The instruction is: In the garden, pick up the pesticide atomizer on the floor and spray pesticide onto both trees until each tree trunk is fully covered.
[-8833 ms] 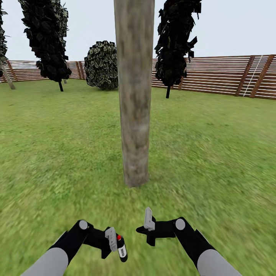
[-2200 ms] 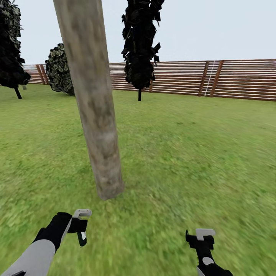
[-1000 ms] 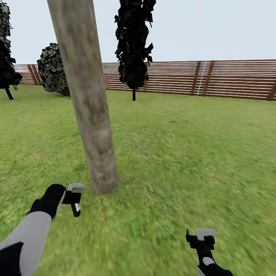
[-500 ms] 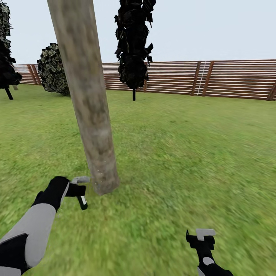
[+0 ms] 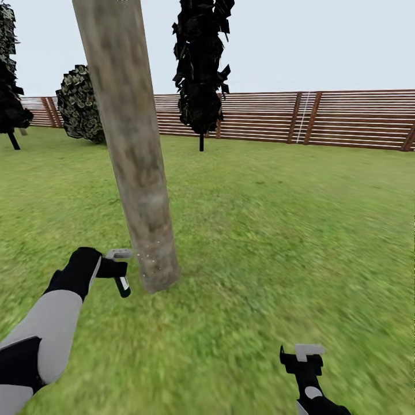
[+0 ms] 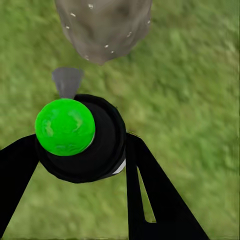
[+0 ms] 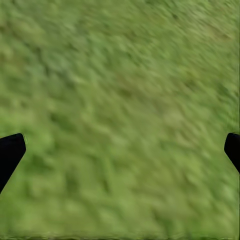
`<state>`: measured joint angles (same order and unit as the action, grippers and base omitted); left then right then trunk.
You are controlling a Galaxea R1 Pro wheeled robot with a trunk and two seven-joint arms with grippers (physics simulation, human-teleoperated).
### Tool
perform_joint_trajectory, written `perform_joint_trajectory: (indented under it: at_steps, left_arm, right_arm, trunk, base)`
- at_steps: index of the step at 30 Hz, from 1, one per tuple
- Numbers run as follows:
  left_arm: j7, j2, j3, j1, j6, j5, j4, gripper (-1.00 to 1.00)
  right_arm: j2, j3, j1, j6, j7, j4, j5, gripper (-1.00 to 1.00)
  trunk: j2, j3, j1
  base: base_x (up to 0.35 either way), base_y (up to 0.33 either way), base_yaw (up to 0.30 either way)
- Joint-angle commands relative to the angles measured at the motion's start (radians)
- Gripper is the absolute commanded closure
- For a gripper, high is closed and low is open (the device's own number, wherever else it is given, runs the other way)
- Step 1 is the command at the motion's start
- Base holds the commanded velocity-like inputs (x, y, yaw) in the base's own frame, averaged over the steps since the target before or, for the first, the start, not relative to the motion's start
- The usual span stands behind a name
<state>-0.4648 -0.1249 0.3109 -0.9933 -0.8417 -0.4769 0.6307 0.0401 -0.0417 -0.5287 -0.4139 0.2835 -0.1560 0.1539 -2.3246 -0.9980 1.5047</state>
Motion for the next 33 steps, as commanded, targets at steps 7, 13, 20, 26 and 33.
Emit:
perform_joint_trajectory:
  at_steps: [7, 13, 20, 26, 33]
  left_arm:
    - [-0.010, -0.008, -0.021, -0.010, -0.004, -0.011, 0.028, 1.00]
    - [-0.011, 0.011, -0.037, -0.086, -0.082, -0.008, 0.034, 1.00]
    - [-0.011, -0.016, -0.039, -0.117, -0.086, -0.014, 0.026, 1.00]
    - [-0.009, -0.035, -0.041, -0.092, -0.078, -0.014, 0.035, 1.00]
    - [-0.005, -0.032, -0.036, -0.088, -0.079, -0.012, 0.030, 1.00]
  right_arm:
    - [0.000, -0.004, -0.001, -0.002, 0.004, 0.001, 0.010, -1.00]
    - [0.000, -0.004, -0.001, -0.002, 0.003, 0.001, 0.011, -1.00]
    - [0.000, -0.004, -0.001, -0.002, 0.003, 0.002, 0.012, -1.00]
    - [-0.001, -0.003, -0.001, -0.003, 0.004, 0.001, 0.012, -1.00]
    - [-0.004, -0.003, -0.001, -0.003, 0.004, 0.001, 0.011, -1.00]
  trunk:
    - [0.000, -0.001, -0.001]
    - [0.000, -0.001, -0.001]
    - [0.000, -0.001, -0.001]
    - [0.000, -0.001, -0.001]
    - [0.000, -0.001, -0.001]
  base:
    - [-0.137, 0.053, 0.000]
    - [-0.002, 0.001, 0.000]
    - [0.000, 0.000, 0.000]
    - [0.000, -0.048, 0.000]
    - [0.000, -0.265, 0.123]
